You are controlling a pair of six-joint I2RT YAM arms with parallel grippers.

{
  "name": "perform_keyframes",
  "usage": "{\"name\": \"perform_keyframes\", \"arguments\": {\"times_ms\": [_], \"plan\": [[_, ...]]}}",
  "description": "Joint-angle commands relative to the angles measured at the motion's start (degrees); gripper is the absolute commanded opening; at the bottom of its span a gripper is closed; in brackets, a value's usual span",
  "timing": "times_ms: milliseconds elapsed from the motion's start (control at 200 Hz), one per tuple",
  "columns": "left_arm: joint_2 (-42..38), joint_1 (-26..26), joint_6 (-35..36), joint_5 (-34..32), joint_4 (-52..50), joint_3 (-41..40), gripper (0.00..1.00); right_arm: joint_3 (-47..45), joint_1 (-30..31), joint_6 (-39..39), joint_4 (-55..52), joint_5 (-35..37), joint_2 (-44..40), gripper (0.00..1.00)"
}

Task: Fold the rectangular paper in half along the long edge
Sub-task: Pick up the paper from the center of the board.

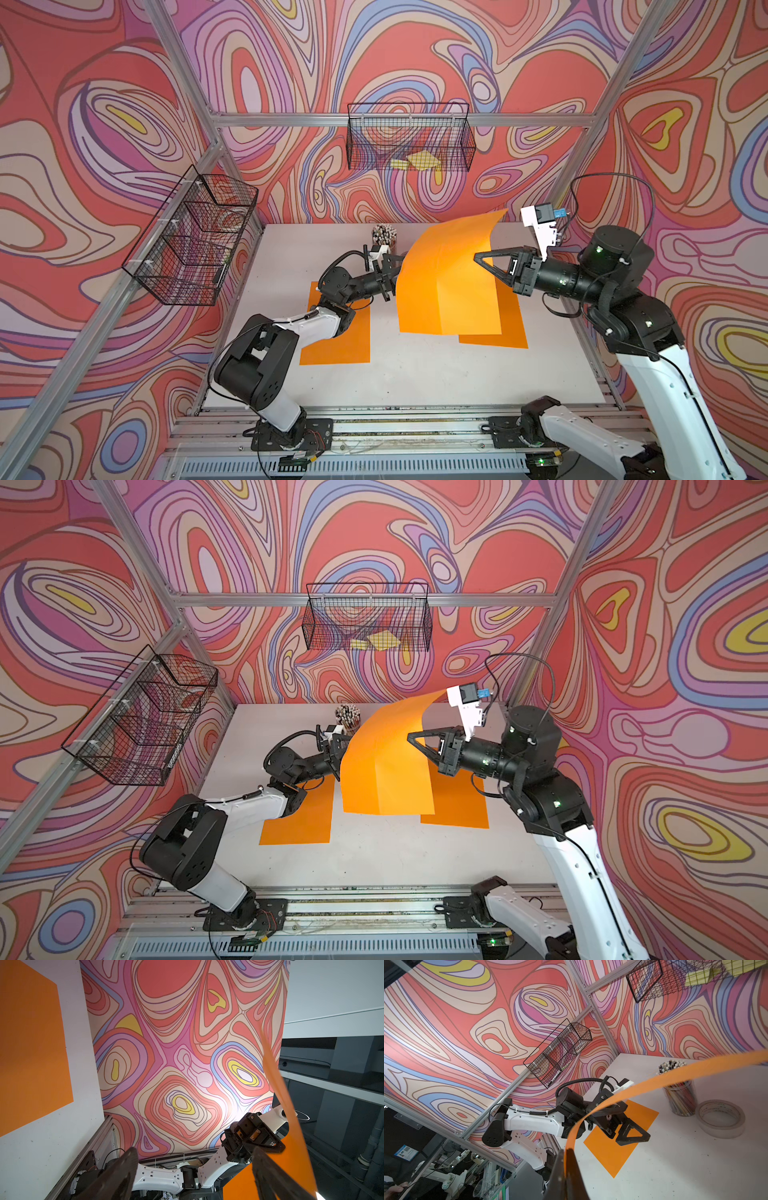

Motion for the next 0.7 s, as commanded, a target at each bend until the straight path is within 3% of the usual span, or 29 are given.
{"name": "perform_keyframes", "arguments": {"times_ms": [0,320,696], "plan": [[0.26,0.32,-1.39,1.11,3.73,-0.63,0.87,2.32,-0.22,-2.75,-3.62,3.59,-1.33,0.0],[-0.88,0.84,-1.42,1.06,3.72,-1.24,0.87,7.05,-0.27,-6.75,-11.78,11.21,-1.52,0.0],[-2.22,0.92,-1.89,0.8,3.71,-1.21,0.89,1.42,-0.27,-3.67,-5.92,6.68,1.2,0.0]]}}
